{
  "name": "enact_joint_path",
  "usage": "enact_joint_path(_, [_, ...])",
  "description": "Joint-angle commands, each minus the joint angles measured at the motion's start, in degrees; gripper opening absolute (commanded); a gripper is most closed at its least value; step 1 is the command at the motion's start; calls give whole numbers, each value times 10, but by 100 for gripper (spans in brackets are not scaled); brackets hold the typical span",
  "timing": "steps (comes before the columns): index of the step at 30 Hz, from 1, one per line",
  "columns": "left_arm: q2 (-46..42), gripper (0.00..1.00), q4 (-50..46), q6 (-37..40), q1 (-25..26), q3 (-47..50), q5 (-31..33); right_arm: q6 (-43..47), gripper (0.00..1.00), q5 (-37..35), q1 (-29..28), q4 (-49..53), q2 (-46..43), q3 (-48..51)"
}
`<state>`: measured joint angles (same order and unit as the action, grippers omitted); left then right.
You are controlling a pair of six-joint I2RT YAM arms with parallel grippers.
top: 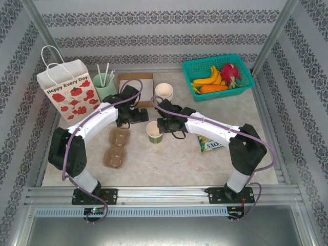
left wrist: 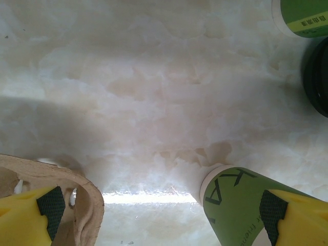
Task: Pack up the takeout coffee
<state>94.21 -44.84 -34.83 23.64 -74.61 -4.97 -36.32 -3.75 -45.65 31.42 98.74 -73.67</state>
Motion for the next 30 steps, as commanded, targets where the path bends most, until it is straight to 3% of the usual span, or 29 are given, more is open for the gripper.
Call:
enact_joint_path(1, [11, 99, -25, 3, 9, -3, -7, -8, 18, -4, -6, 14, -1, -15])
enact_joint_path(13, [14, 99, -14, -11, 22, -8, -28, -8, 33, -41, 9, -1, -56, -1])
enact_joint_path(18, [9, 99, 11, -30, 25, 5, -56, -31, 48, -83, 31, -28, -106, 35])
enact_joint_path(20, [8, 99, 15, -33, 25, 6, -50, -36, 56, -109, 43, -33, -126, 51])
enact_joint_path(21, [6, 99, 14, -33, 25, 5, -43, -35, 65, -123, 48, -32, -134, 56])
enact_joint_path(22, [2, 99, 15, -34, 25, 6, -34, -32, 93, -140, 53, -31, -142, 62])
enact_joint_path(23, [-3, 99, 20, -35, 25, 7, -26, -26, 98, -162, 57, -32, -150, 68])
enact_joint_path(27, [-26, 99, 48, -45, 25, 16, 9, 19, 98, -210, 77, -55, -174, 90])
enact_joint_path(30, [-43, 99, 85, -68, 25, 23, 34, 49, 98, -151, 113, -96, -174, 101])
